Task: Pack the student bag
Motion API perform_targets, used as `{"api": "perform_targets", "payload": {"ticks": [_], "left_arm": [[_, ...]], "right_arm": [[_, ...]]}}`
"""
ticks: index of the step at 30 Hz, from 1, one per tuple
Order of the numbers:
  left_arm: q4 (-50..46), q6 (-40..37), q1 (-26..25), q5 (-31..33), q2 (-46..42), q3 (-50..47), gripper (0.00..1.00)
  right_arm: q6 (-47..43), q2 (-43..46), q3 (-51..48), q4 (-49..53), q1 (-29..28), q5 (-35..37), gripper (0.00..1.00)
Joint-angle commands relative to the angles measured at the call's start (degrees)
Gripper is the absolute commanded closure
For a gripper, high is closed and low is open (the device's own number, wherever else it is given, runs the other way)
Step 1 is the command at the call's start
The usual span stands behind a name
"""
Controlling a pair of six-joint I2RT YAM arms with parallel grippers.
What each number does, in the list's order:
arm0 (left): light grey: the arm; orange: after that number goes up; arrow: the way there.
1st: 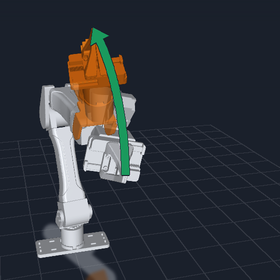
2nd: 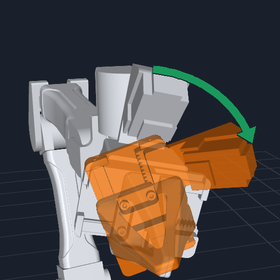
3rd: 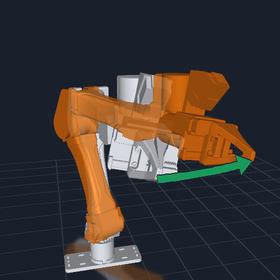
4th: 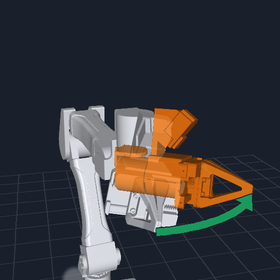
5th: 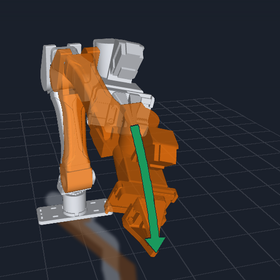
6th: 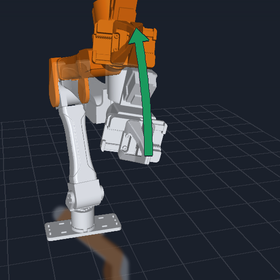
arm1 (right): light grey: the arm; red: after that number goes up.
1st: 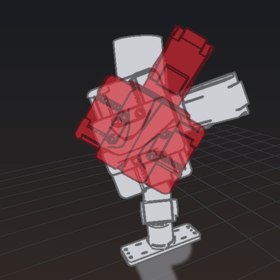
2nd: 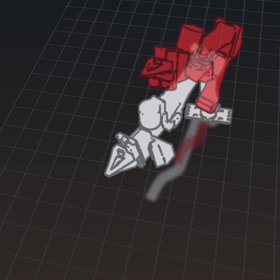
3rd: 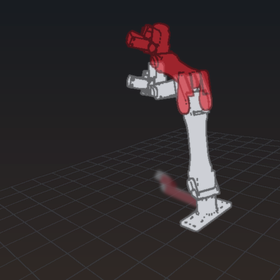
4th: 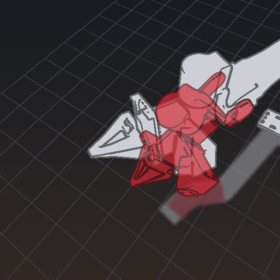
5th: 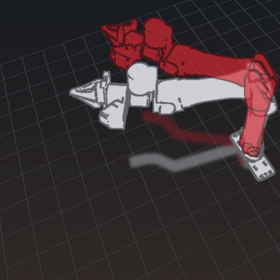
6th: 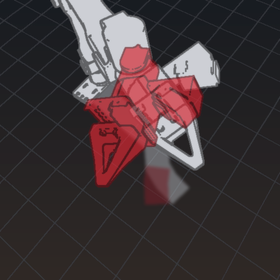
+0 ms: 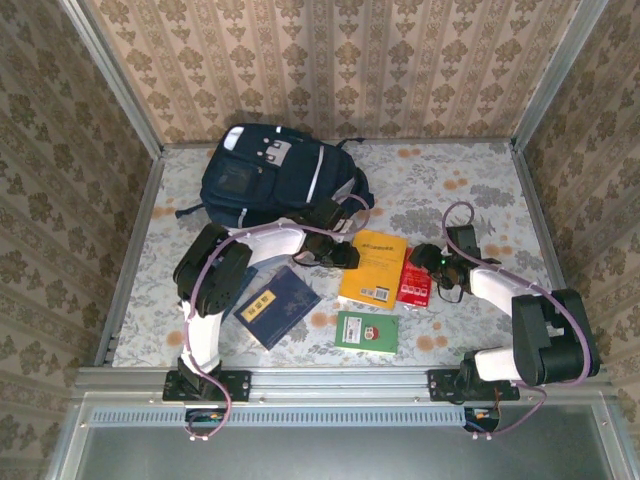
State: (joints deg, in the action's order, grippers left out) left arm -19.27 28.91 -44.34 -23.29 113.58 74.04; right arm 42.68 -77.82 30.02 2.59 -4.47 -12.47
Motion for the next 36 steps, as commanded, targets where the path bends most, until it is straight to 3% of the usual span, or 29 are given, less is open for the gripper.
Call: {"api": "perform_targets", "payload": {"ticks": [1,18,32,36], "left_arm": [[0.8,-1.4,-1.1,-2.2,0.7,1.7,0.67],[0.2,-2.3,-1.3,-1.7,0.8,1.5,0.69],[-0.3,-2.6,-1.2,-2.1,1.8,1.5,0.7],[-0.6,-2.4,-0.7,-1.5,0.7,1.2,0.69]], "right_arm": [[2.6,1.9,-1.4,-2.1,-0.6,-6.3,0.33],[4.1,7.5,-2.2,1.3,-0.6,-6.9,0.51],[4.4,7.5,-2.8,0.0,-0.6,-7.9,1.0],[3.0,9.0,-2.3,2.3,-0.6,-5.8,1.0]]}}
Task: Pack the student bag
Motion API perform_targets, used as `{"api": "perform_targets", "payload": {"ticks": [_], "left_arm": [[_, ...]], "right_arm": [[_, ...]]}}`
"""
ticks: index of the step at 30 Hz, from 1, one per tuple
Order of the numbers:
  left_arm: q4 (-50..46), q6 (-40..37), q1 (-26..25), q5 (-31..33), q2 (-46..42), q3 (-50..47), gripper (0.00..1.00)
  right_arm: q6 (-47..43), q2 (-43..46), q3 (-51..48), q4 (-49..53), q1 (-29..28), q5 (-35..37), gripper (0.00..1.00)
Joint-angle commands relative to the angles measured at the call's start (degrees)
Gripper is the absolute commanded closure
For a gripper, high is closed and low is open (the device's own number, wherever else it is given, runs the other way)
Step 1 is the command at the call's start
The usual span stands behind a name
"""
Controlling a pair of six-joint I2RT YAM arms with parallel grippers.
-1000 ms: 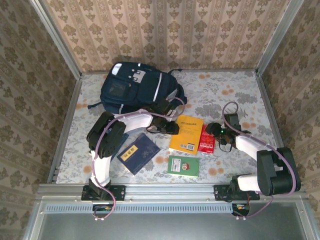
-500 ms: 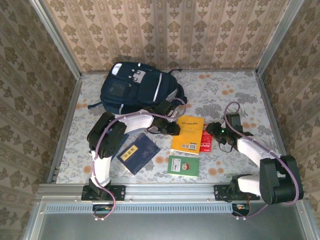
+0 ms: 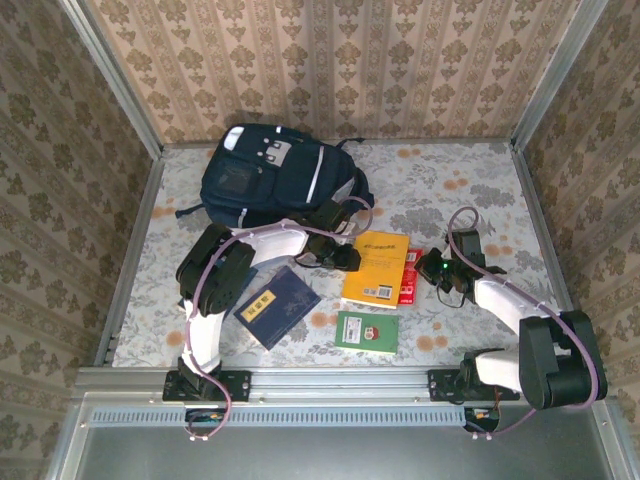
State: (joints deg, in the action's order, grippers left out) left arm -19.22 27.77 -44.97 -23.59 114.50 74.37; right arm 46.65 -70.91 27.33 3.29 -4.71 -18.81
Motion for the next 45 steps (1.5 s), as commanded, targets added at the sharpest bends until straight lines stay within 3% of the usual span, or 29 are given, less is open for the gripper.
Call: {"api": "perform_targets", "payload": {"ticks": [1,7,12,17,21,24,29,38,41,45], "left_arm": [[-0.8,-1.0,0.3,-1.1,-0.7,0.8,0.69],[-2.2,-1.1,1.1,0.8,-3.8,0.8,0.65],[-2.9,-0.6,1.6,-0.2,-5.9,1.8,0.6],[-3.3,-0.1,2.4,-2.9,-10.2,3.4,0.51],[-2.4,0.9,3.4,-5.7,-14.6,3.9,0.33],[-0.5,2.1,4.1,-9.5,-17.1,4.0,0.21],[5.6,4.6,5.9,-17.7,-19.8,2.5,0.18],[20.3,11.5,6.7,-27.8,-22.4,-2.7,0.23],[23.7,13.0,6.7,-28.7,-22.8,-4.1,0.33],[28.8,16.0,6.7,-31.1,-22.7,-5.5,0.52]], "right_arm": [[-1.6,3.1,0.8,3.2,-0.4,1.9,1.0],[-3.9,13.4,1.7,11.3,-0.6,13.7,1.0],[-4.5,18.7,2.5,13.2,-1.0,16.3,1.0],[-4.3,22.7,4.1,11.9,-2.7,14.9,1.0],[-5.0,25.6,6.2,8.7,-5.9,13.8,1.0],[-3.8,24.2,7.9,3.4,-7.3,7.0,1.0],[1.0,20.9,10.0,-7.1,-9.9,-3.7,1.0],[6.5,18.1,11.9,-16.1,-13.7,-9.3,1.0],[7.7,17.7,11.7,-17.6,-13.9,-9.5,1.0],[8.9,17.1,11.4,-18.9,-13.9,-10.2,1.0]]}}
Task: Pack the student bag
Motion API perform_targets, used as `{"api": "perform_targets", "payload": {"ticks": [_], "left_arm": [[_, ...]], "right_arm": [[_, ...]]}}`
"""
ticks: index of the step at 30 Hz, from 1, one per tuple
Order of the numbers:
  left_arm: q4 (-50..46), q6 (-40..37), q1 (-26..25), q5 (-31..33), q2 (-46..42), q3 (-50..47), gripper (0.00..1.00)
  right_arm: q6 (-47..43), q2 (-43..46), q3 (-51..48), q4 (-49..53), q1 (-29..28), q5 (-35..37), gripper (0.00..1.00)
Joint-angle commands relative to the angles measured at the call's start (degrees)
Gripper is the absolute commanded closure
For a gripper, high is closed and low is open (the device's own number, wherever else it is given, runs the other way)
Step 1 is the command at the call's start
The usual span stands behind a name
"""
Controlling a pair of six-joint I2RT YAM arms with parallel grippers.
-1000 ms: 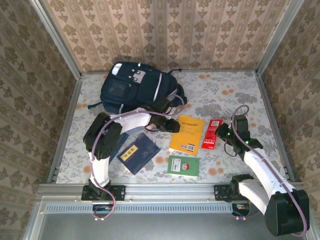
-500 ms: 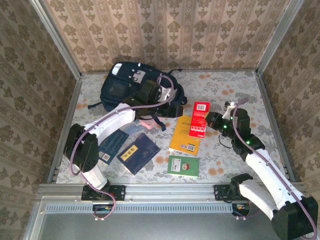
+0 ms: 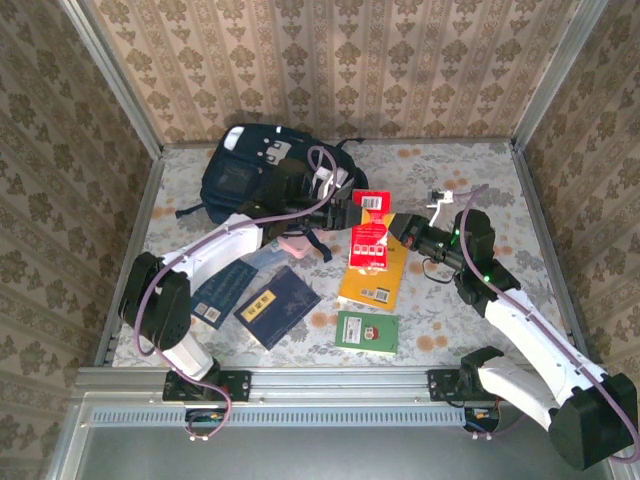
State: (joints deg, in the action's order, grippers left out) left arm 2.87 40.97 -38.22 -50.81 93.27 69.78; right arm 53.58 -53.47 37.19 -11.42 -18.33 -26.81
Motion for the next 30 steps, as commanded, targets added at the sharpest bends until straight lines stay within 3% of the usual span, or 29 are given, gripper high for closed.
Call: {"api": "perform_targets", "payload": {"ticks": [1,4,7,13,18,21,30], "left_arm": [[8.0,3.5,-0.1,-4.3,-1.5,-1.3,0.59],[10.8,4.7,0.0,-5.4,-1.4,-1.8,0.79],[15.0,7.3,0.4,-6.2,-1.5,-2.8,0.9],[22.5,13.1,1.9,-5.2,-2.6,-5.1,0.94],[25.0,16.1,2.9,-4.4,-3.2,-5.4,0.92],[25.6,17.6,3.1,-3.6,-3.6,-5.1,0.92],[27.9,20.4,2.5,-3.4,-3.4,-4.7,0.92]], "right_arm": [[2.1,-0.4,1.6,-4.1,-0.3,-2.2,1.0],[2.2,-0.4,1.6,-3.4,-0.3,-1.1,1.0],[0.9,-0.1,1.8,-1.1,-0.4,0.1,1.0],[0.9,0.5,1.1,-2.1,-0.4,-0.6,0.51],[5.5,1.5,-4.1,-14.0,-0.7,-1.9,0.3],[5.7,0.4,-4.6,-15.0,-1.0,-3.1,0.28],[8.3,-3.1,-5.6,-22.1,-2.3,-4.3,0.37]]}}
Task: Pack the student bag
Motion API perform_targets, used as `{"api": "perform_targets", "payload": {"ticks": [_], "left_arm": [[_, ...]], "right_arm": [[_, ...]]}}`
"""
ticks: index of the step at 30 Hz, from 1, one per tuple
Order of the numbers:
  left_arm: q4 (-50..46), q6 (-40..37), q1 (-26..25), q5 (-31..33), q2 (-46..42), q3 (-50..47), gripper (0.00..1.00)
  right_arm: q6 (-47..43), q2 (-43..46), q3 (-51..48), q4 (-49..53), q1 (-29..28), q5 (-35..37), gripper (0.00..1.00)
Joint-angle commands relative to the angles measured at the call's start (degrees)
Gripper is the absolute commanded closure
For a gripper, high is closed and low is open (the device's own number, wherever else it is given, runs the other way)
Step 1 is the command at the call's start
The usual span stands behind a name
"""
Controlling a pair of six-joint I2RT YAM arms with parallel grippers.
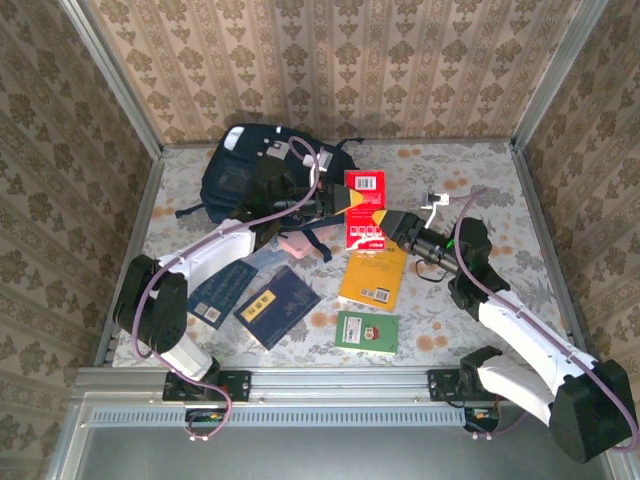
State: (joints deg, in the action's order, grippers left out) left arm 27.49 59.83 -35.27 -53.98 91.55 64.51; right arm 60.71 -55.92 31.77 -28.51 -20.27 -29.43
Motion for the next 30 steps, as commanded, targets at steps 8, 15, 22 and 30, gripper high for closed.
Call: {"api": "perform_targets", "payload": {"ticks": [8,15,22,30], "left_arm": [[-2.2,-3.1,-2.4,-0.7,-1.0,2.5,0.92],[-15.6,-11.6,-0.7,-0.4,-1.5,5.7,0.41],[-47.9,-31.5,7.2,13.0,3.2,20.2,0.31],[-59.1,-36.1,15.6,21.8,22.4,42.5,0.35]], "right_arm": [[-0.3,-3.4,2.4,-4.3,-0.3,-0.3,0.74],[-3.8,1.3,1.2,2.4,0.4,3.0,0.97],[-12.0,5.6,2.5,21.0,1.1,11.7,0.99],[-14.5,3.9,1.6,23.3,1.2,12.6,1.0]]}}
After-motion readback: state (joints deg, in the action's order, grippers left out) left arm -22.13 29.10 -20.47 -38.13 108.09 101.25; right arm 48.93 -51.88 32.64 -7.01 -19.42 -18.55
